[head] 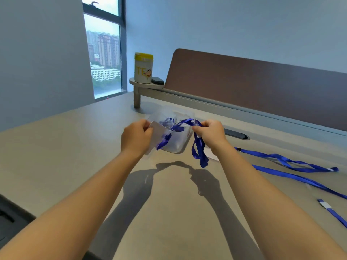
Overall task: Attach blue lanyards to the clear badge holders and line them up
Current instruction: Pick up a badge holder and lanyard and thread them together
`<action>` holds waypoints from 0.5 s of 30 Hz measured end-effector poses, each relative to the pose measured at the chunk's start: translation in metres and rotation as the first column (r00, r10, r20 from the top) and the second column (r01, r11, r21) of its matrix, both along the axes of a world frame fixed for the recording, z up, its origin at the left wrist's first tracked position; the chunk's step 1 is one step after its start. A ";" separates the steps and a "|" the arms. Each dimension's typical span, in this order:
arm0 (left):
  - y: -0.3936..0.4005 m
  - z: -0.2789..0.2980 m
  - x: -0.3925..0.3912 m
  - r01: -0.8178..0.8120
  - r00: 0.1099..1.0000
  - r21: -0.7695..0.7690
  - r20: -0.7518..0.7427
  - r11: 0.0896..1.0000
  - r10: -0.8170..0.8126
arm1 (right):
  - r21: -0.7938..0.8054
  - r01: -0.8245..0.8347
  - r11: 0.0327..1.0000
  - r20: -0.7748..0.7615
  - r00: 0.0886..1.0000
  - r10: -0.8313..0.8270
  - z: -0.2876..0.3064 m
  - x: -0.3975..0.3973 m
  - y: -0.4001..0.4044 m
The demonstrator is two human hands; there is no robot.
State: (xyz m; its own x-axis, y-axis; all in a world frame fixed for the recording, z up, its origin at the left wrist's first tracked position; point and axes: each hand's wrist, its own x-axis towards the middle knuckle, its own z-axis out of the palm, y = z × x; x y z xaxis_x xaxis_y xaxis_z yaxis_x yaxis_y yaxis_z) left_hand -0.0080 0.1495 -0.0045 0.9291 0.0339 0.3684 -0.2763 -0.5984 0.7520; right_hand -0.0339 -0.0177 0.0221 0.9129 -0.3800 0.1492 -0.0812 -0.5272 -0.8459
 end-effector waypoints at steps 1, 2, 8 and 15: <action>0.003 0.002 0.007 -0.004 1.000 -0.008 0.005 1.000 0.004 | 0.007 0.007 1.000 0.012 1.000 -0.007 0.003 0.012 0.003; 0.005 0.004 0.014 -0.007 1.000 -0.018 0.008 1.000 0.007 | 0.015 0.013 1.000 0.023 1.000 -0.013 0.006 0.025 0.005; 0.010 0.013 0.063 -0.024 1.000 -0.067 0.006 0.997 0.025 | 0.001 0.072 0.997 0.089 0.993 -0.072 0.010 0.106 0.010; 0.013 0.019 0.102 -0.042 0.998 -0.077 0.046 0.996 0.046 | -0.343 0.106 0.933 0.094 0.992 -0.078 -0.010 0.174 0.013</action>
